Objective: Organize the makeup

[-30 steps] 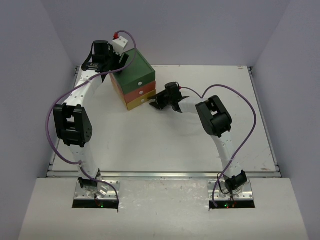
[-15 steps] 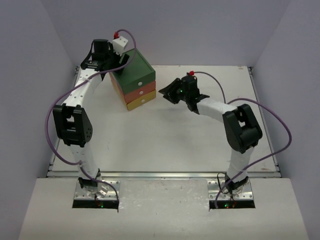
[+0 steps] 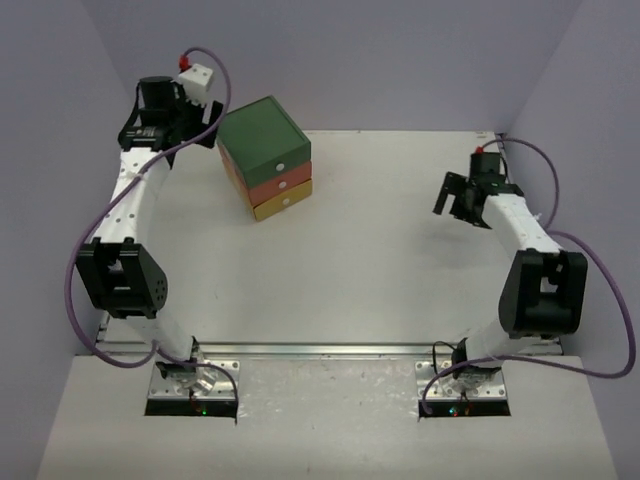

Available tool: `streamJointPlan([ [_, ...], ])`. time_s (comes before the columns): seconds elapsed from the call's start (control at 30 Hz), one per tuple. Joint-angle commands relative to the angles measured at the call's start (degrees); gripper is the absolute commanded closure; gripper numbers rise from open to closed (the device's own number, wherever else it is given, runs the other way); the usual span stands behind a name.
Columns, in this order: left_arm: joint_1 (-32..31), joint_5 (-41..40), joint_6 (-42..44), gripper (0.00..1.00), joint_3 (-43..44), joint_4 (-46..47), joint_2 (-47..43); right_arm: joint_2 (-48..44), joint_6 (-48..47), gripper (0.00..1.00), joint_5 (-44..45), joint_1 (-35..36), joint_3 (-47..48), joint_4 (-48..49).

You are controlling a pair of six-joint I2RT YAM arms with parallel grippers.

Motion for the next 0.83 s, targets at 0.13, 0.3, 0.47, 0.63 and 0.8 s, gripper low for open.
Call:
streamJointPlan([
  [0.13, 12.98, 2.11, -7.29, 0.17, -21.54, 4.90, -15.21, -14.99, 2.93, 0.01, -6.37, -6.16, -12.15, 2.89],
  [0.3, 13.43, 1.18, -6.67, 0.17, -33.36, 7.95, -19.33, -18.51, 8.27, 0.01, -9.32, -6.16, -14.21, 5.10],
  [0.47, 13.45, 1.08, -8.32, 0.17, -40.40, 11.40, -20.76, -22.56, 10.33, 0.01, -10.46, -6.16, -16.22, 9.11],
  [0.63, 13.52, 2.84, -9.22, 0.17, -42.15, 12.37, -20.80, -25.71, 12.51, 0.01, -7.66, -6.16, -18.64, 10.59],
  [0.8, 13.52, 3.42, -9.74, 0.16, -43.24, 13.06, -21.38, -28.18, 11.98, 0.01, -7.33, -6.16, -21.58, 12.47],
])
